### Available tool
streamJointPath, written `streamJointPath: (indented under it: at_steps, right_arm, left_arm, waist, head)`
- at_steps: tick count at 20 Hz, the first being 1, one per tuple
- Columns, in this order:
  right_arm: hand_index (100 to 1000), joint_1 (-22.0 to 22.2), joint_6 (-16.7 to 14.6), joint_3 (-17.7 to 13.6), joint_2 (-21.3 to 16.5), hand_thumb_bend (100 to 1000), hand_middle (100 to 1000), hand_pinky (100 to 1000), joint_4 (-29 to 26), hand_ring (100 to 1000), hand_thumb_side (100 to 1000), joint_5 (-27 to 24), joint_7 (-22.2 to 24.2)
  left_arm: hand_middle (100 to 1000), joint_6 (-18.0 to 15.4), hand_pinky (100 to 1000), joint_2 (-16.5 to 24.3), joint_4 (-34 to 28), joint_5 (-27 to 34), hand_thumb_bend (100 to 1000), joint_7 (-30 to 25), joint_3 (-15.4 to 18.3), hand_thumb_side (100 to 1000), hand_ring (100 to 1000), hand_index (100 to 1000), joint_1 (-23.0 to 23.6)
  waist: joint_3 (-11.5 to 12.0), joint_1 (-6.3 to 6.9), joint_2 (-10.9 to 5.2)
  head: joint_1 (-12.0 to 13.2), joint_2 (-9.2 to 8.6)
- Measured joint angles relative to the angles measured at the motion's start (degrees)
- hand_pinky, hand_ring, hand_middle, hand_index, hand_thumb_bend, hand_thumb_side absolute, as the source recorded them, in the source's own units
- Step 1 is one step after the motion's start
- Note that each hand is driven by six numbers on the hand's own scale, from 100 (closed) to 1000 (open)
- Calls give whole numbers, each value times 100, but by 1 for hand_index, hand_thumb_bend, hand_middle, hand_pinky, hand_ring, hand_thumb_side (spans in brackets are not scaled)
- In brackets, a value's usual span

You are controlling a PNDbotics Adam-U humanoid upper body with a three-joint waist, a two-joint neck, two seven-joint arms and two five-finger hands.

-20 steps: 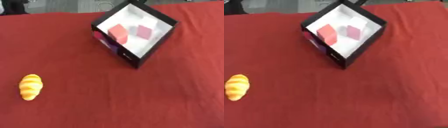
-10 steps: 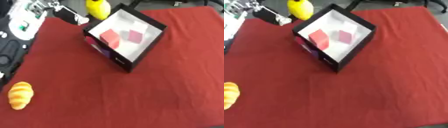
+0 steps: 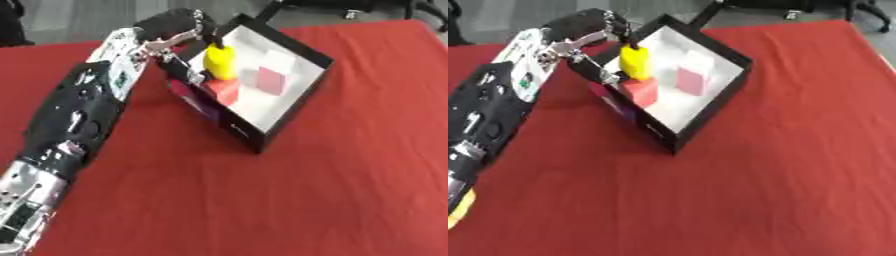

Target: Pick up objects on the table and place them in the box.

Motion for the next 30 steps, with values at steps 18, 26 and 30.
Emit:
streamJointPath:
  at_steps: [18,26,30]
  right_arm:
    - [900,373,-80,-121,-153,100,815,904,-13,848,607,0,-138]
    - [900,682,-246,-199,-371,100,814,905,-19,848,614,136,-253]
    - [900,694,-265,-200,-369,100,813,905,-20,847,620,203,-242]
  left_arm:
    - [701,335,819,1069,-1844,3318,295,61,-373,409,792,901,390]
    - [728,700,804,4177,-5111,5351,353,-254,-965,587,804,894,2523]
    - [730,998,801,4971,-6094,5196,343,-370,-965,665,805,893,3970]
  waist:
    - [399,108,-68]
    - [675,187,-218]
    - [677,187,-218]
  head:
    - [-411,218]
    - [-838,373]
    - [-873,373]
